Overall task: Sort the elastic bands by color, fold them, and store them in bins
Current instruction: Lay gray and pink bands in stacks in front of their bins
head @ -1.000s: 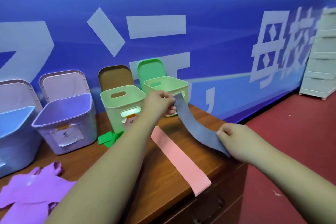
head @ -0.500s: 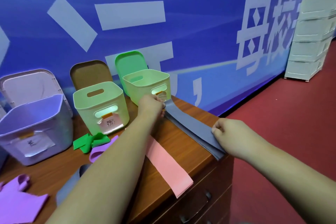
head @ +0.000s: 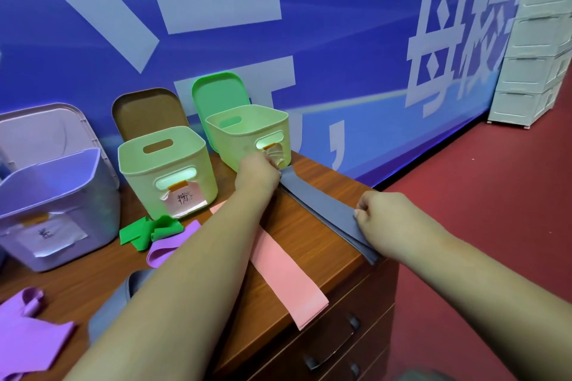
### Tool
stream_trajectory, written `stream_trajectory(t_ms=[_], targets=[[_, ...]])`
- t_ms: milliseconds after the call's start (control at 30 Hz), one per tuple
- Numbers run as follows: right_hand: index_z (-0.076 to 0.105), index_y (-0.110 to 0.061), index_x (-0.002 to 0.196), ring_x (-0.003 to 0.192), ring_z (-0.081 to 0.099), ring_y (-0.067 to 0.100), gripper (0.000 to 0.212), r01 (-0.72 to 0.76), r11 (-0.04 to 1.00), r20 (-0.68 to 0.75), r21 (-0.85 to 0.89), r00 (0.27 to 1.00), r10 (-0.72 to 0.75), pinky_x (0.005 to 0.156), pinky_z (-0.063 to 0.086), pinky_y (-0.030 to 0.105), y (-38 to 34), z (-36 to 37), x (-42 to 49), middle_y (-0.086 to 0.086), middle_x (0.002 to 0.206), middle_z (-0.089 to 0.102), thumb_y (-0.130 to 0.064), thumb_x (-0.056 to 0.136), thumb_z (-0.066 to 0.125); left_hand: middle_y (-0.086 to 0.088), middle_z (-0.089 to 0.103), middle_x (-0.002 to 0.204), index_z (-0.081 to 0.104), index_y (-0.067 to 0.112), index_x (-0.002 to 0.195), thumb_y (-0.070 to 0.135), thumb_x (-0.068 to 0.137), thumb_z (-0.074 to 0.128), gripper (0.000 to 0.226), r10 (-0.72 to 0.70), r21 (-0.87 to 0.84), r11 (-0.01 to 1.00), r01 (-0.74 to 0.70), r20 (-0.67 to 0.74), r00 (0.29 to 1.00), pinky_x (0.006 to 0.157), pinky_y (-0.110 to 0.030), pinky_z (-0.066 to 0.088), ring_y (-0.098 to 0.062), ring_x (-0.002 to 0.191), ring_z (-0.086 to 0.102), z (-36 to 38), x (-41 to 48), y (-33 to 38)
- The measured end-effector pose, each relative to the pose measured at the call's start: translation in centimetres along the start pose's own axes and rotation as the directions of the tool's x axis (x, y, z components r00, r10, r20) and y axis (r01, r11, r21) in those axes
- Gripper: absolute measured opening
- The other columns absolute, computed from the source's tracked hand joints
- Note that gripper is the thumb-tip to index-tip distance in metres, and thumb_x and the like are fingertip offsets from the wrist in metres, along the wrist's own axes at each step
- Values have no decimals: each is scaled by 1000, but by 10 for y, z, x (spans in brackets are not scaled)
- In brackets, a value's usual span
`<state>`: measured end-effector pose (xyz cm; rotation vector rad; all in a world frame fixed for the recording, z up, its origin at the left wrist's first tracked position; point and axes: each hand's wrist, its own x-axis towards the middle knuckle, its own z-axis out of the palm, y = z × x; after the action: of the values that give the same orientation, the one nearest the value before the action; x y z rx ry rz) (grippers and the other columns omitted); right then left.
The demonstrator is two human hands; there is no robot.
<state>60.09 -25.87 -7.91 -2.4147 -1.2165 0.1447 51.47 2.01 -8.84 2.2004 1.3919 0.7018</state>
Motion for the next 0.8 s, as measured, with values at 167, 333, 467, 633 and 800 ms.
stream_trajectory(t_ms=[167, 333, 467, 633, 800], targets=[[65, -16, 101, 86, 65, 27, 23, -5, 999, 9, -47, 1000, 6, 77, 58, 39, 0, 5, 1, 6, 96, 68, -34, 106, 52, -5, 74, 83, 74, 23, 85, 22, 83, 73, 2, -21, 87, 996, 19, 22, 1000, 74, -42, 65, -29, 72, 74, 5, 3, -4], [62, -16, 105, 85, 65, 26, 23, 1, 993, 4, -116, 1000, -1, 73, 57, 36, -3, 7, 0, 6, 97, 66, -36, 105, 51, -1, 71, 88, 75, 25, 88, 25, 86, 73, 3, -1, 137, 991, -2, 24, 1000, 69, -32, 58, -24, 79, 70, 4, 4, -5], [62, -20, 107, 88, 65, 28, 24, 10, 976, -21, -216, 1000, -15, 72, 56, 36, -9, 6, -3, 5, 99, 66, -38, 105, 47, 0, 70, 91, 75, 26, 91, 30, 87, 73, 6, 28, 156, 987, -30, 16, 999, 61, -29, 47, -22, 81, 65, 5, 4, -6], [64, -21, 110, 96, 62, 28, 29, 15, 963, -69, -271, 997, -35, 76, 53, 38, -12, 5, -7, 2, 105, 56, -42, 103, 45, -1, 69, 89, 74, 24, 90, 29, 88, 66, 10, 43, 161, 986, -46, 27, 999, 58, -28, 44, -23, 80, 65, 5, 2, -7], [62, -17, 119, 116, 53, 30, 66, 7, 964, -7, -266, 1000, -10, 87, 47, 43, -17, 9, -9, 6, 123, 53, -76, 93, 47, -2, 69, 93, 75, 23, 95, 18, 84, 55, 23, 63, 177, 981, -74, 64, 996, 68, -33, 55, -24, 83, 65, 1, -1, -4]])
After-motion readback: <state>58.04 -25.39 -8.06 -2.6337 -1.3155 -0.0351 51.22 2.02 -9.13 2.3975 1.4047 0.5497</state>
